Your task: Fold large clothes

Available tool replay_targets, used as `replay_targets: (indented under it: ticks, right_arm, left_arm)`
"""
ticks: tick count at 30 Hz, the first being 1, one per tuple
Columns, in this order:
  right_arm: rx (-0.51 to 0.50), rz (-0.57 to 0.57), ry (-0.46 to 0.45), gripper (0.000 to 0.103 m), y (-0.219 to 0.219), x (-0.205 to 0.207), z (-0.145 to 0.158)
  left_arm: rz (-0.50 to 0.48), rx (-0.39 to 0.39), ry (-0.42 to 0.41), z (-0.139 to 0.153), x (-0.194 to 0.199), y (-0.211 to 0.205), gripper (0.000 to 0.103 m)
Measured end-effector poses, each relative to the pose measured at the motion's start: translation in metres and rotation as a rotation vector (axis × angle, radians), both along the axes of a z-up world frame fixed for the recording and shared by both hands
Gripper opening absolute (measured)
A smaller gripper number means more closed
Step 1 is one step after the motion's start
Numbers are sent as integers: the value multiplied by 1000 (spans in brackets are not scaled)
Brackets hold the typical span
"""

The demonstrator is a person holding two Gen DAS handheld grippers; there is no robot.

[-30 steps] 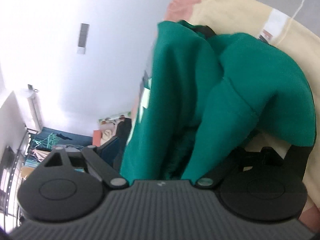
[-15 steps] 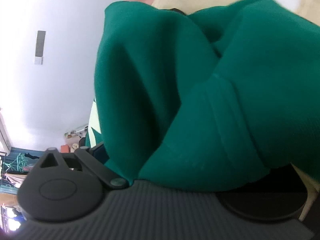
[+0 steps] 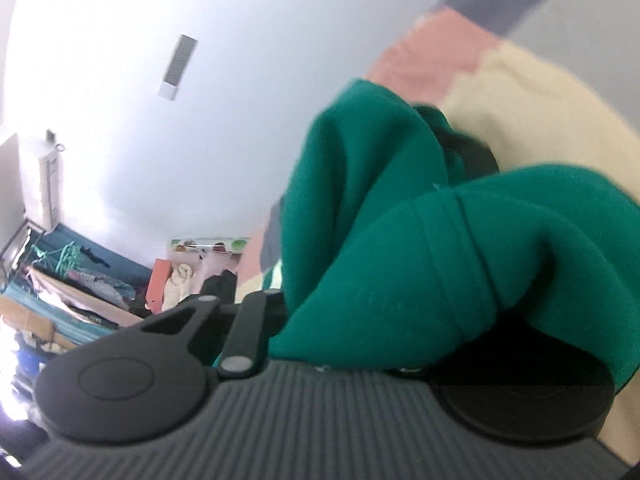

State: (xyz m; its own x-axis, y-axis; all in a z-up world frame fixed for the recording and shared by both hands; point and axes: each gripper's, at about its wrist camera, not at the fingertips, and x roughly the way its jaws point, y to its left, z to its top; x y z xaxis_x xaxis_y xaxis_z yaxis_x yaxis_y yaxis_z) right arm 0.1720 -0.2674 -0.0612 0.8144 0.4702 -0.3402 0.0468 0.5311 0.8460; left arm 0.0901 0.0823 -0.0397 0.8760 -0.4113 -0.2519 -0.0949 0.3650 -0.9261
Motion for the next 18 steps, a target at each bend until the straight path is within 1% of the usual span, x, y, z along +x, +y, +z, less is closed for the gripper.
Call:
replay_targets:
  ticks: [4, 5, 6, 7, 13, 18]
  right_arm:
    - [-40, -3, -75, 24, -27, -8, 15]
    - [-53, -13, -93, 24, -31, 0, 17]
    - [-65, -27, -113, 23, -43, -3, 20]
    - [-71, -44, -123, 23, -57, -5, 16]
    - [-74, -205, -149, 23, -151, -24, 15]
    - [-56, -325, -175, 23, -219, -50, 13]
  left_arm:
    - [-66, 4, -34, 7, 19, -27, 54]
    - [-90, 4, -39, 9, 26, -37, 53]
    - [-116, 9, -49, 11, 33, -48, 53]
    - [-137, 13, -58, 12, 40, -60, 53]
    - [-310, 61, -114, 34, 96, -155, 53]
    - [-418, 89, -154, 53, 134, -224, 53]
